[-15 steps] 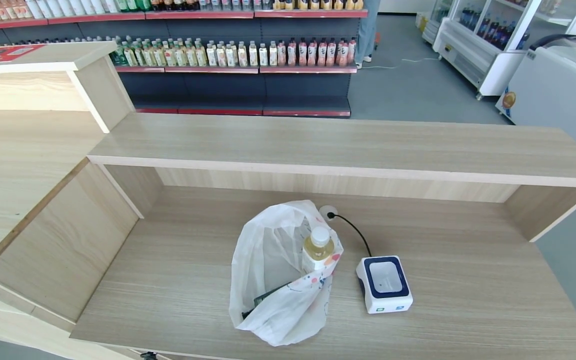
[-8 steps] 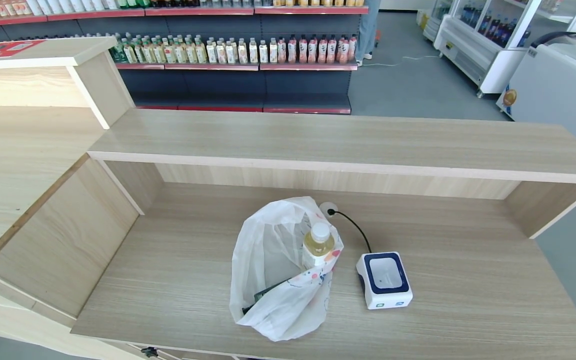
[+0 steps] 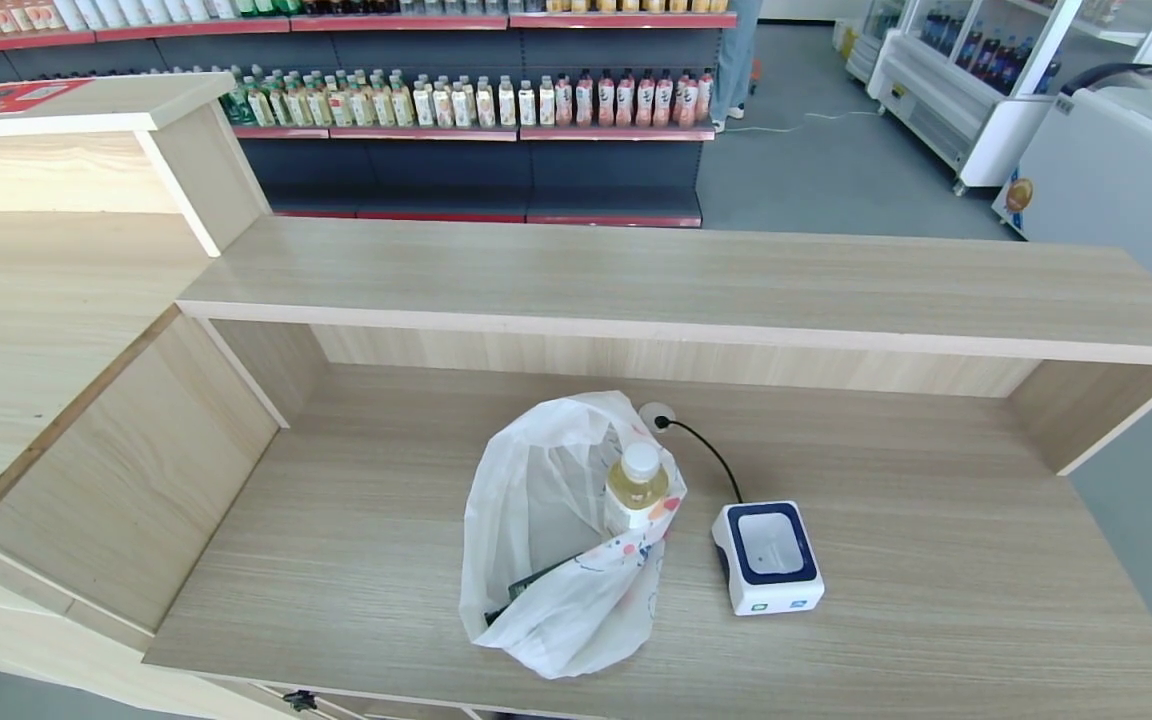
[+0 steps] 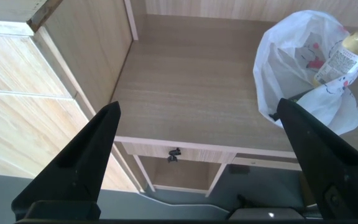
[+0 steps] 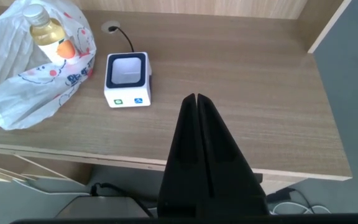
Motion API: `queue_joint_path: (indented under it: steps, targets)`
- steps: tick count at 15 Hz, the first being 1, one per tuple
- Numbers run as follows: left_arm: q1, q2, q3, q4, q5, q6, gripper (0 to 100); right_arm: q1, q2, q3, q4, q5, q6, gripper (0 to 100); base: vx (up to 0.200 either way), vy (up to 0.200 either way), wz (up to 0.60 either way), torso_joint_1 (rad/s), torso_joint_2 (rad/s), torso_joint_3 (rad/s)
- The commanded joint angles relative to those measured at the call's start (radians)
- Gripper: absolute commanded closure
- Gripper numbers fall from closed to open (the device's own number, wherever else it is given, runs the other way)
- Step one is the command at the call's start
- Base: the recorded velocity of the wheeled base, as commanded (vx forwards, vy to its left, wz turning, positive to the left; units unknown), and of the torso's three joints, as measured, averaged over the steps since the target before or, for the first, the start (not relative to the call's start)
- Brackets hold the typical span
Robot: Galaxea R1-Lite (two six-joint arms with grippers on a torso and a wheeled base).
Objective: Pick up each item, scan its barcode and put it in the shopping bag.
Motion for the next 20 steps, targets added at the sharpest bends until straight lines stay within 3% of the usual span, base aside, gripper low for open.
queue_joint_path:
  steps: [1,20]
  targets:
    - [0.000,0.000,0.000,0.000,0.000,0.000,0,0.000,0.002,0.000,0.000,0.000,-0.001,100,0.000,0.000,0.00,0.000,0.00,0.000]
    - [0.000,0.000,0.000,0.000,0.000,0.000,0,0.000,0.002,0.000,0.000,0.000,-0.005,100,0.000,0.000,0.00,0.000,0.00,0.000]
